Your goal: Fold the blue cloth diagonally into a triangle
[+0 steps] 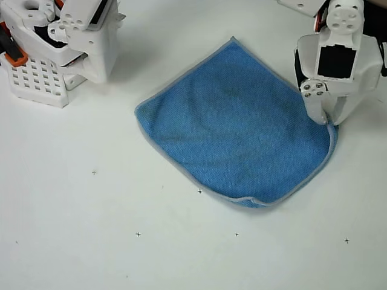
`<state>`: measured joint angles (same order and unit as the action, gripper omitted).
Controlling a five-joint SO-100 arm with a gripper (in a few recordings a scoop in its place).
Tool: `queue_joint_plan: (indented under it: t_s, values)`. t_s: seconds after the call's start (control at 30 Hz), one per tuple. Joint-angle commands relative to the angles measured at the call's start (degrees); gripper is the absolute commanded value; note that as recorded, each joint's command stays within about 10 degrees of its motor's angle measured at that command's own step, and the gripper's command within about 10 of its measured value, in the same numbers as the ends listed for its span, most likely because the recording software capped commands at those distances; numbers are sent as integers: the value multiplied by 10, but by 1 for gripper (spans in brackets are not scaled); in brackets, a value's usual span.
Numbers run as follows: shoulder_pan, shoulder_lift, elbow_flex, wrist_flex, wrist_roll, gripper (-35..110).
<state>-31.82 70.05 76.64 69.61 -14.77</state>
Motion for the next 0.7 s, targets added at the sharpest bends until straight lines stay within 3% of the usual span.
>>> queue_joint_plan:
  t_s: [0.0,0.3,0.67]
  values:
    - [-11,71,-6,-5,-7,0]
    - [-5,99,-9,2,-13,0]
    - [24,149,-47,98,-27,0]
